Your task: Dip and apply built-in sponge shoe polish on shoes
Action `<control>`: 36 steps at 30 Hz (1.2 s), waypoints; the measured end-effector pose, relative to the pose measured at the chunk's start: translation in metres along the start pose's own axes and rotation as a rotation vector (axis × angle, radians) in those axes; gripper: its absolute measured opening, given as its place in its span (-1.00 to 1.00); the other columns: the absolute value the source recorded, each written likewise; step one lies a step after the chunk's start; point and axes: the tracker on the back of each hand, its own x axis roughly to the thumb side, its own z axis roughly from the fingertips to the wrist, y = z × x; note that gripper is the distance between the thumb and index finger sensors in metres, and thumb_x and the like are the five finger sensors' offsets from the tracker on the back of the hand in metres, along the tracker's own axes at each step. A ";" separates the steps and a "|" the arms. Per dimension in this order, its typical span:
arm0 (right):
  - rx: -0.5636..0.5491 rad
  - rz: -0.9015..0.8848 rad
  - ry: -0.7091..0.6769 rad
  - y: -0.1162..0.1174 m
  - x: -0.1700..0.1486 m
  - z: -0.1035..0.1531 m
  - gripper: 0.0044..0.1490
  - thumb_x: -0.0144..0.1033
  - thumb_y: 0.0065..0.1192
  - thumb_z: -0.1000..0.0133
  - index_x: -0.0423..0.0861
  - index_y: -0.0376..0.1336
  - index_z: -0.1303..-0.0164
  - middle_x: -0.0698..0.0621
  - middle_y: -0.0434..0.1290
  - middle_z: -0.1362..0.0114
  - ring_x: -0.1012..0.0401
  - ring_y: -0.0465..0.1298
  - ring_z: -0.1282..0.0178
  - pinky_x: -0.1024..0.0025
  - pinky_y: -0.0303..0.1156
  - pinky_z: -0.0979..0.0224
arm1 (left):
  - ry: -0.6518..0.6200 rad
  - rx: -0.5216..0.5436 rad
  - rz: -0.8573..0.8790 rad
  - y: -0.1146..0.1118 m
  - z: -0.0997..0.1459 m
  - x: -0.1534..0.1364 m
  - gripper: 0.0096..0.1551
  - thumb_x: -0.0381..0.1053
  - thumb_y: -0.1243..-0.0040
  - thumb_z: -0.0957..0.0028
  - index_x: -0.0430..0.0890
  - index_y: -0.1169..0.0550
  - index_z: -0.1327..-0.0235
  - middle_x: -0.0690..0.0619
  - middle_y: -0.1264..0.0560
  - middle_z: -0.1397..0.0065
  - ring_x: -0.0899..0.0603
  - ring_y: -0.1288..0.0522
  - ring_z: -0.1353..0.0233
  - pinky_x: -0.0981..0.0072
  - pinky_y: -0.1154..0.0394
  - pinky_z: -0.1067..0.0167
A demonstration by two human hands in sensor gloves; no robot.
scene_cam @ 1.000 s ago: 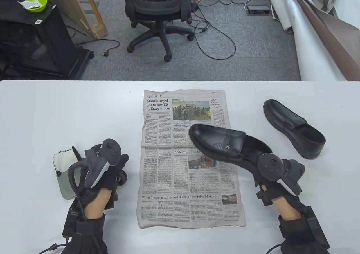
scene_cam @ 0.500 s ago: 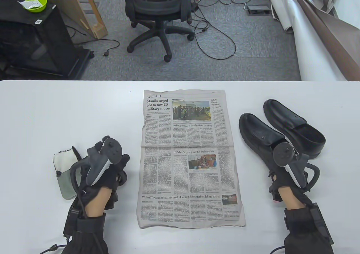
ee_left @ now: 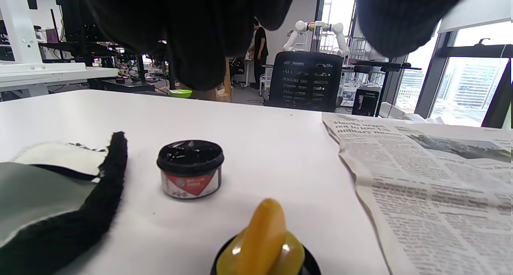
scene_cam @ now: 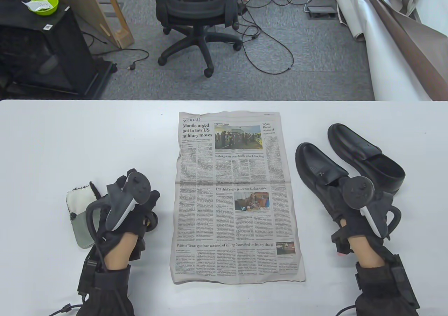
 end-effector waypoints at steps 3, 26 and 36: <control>-0.040 0.133 0.028 -0.007 -0.011 -0.017 -0.15 0.16 0.21 0.06 -0.03 0.29 -0.41 -0.10 0.49 -0.33 0.12 0.77 0.14 0.06 0.57 -0.18 | -0.006 -0.017 0.006 -0.001 0.000 0.001 0.03 0.40 -0.22 0.04 -0.03 -0.13 -0.58 -0.15 -0.24 -0.63 -0.24 -0.46 -0.46 -0.24 -0.32 -0.46; 0.367 0.544 0.111 0.070 -0.070 -0.134 -0.33 0.01 0.33 0.07 0.14 0.35 -0.29 -0.01 0.56 -0.25 0.26 0.76 0.35 0.23 0.66 0.02 | 0.002 -0.063 -0.050 -0.015 -0.008 0.006 0.02 0.40 -0.20 0.04 -0.02 -0.14 -0.57 -0.15 -0.24 -0.64 -0.25 -0.45 -0.48 -0.24 -0.31 -0.46; 0.135 0.509 0.084 0.046 -0.068 -0.130 -0.47 -0.01 0.42 0.13 0.04 0.56 0.00 0.03 0.74 0.13 0.34 0.85 0.50 0.39 0.77 0.21 | -0.006 -0.040 -0.044 -0.012 -0.007 0.006 0.01 0.40 -0.20 0.04 -0.02 -0.15 -0.57 -0.14 -0.24 -0.64 -0.26 -0.44 -0.49 -0.25 -0.31 -0.47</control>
